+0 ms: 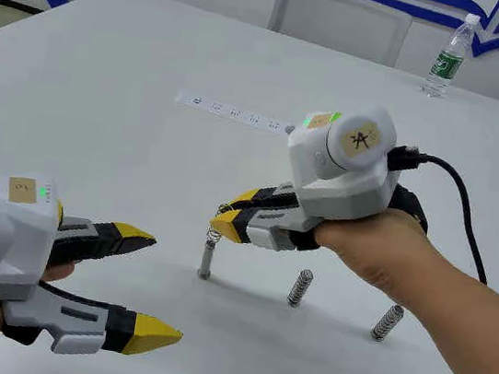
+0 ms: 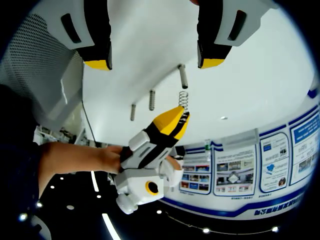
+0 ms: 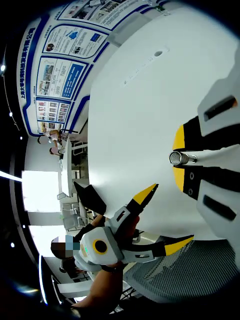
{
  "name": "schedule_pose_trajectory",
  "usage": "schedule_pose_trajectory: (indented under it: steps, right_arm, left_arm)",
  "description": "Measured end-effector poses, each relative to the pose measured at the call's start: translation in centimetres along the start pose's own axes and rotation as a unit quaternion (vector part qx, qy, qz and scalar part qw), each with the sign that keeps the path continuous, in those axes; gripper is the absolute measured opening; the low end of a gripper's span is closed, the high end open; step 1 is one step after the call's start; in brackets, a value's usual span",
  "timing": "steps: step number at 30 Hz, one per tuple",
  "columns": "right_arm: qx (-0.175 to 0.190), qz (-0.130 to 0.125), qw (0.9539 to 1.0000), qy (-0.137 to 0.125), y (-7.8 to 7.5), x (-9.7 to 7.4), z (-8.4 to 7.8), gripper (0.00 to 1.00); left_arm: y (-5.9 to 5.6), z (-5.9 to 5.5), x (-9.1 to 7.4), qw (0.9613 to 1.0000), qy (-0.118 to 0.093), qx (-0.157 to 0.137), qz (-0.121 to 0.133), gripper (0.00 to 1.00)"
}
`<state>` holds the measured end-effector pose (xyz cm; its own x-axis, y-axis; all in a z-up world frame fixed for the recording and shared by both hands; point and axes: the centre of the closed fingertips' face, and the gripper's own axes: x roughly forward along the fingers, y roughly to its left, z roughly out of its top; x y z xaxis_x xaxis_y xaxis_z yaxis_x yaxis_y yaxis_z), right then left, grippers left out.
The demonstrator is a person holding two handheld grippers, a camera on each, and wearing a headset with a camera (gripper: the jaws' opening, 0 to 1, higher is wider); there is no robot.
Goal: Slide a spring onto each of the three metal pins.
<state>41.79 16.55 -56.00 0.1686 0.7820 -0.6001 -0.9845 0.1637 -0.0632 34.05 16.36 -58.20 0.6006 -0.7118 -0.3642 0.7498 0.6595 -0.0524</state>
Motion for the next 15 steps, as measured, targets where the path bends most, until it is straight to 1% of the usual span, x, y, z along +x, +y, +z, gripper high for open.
schedule_pose_trajectory:
  steps: [9,15]
  right_arm:
    - [0.012,0.003,0.9999,0.004,-0.16,0.43,-0.39,0.11]
    - [0.01,0.001,0.9999,0.009,-0.3,0.61,-0.72,0.11]
  left_arm:
    - [0.09,0.0,-0.12,1.0,0.001,-0.002,0.001,0.72]
    - [0.13,0.04,-0.14,1.0,0.0,-0.001,0.002,0.71]
